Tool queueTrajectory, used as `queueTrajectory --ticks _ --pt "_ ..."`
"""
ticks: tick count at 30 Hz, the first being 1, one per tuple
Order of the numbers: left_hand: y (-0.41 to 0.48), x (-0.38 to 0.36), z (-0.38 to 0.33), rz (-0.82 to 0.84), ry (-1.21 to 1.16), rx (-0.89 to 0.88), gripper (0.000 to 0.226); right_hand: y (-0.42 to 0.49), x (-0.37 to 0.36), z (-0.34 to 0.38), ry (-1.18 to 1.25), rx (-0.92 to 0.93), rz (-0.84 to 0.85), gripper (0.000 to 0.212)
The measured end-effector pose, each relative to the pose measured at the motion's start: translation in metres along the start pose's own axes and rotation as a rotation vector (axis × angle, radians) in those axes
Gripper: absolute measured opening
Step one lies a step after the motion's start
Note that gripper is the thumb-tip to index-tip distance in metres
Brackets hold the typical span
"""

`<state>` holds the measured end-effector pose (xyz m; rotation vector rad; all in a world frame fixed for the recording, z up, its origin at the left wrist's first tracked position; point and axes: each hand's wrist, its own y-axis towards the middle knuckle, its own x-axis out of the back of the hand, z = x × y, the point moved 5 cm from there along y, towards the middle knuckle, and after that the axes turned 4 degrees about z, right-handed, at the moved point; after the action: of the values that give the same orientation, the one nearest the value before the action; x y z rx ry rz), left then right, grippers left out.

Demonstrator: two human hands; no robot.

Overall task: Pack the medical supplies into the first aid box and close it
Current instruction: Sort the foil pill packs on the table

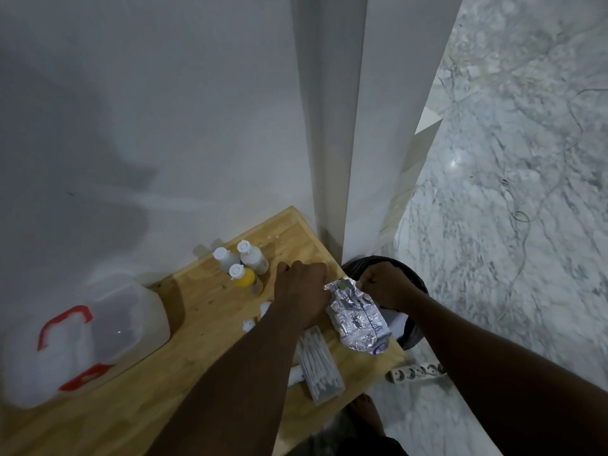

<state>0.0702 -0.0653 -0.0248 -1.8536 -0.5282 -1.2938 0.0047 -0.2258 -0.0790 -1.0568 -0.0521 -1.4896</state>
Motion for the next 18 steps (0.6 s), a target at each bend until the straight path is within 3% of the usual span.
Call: queueTrajectory --ticks 12,18 --pt "0.003 0.057 0.004 -0.180 -0.293 -0.055 0.024 -0.020 0.081 0.033 0.185 0.162 -0.379 0.008" --pt "-0.009 0.053 -0.009 -0.332 -0.296 -0.113 0.022 -0.040 0.082 0.019 0.193 0.256 -0.509 0.021"
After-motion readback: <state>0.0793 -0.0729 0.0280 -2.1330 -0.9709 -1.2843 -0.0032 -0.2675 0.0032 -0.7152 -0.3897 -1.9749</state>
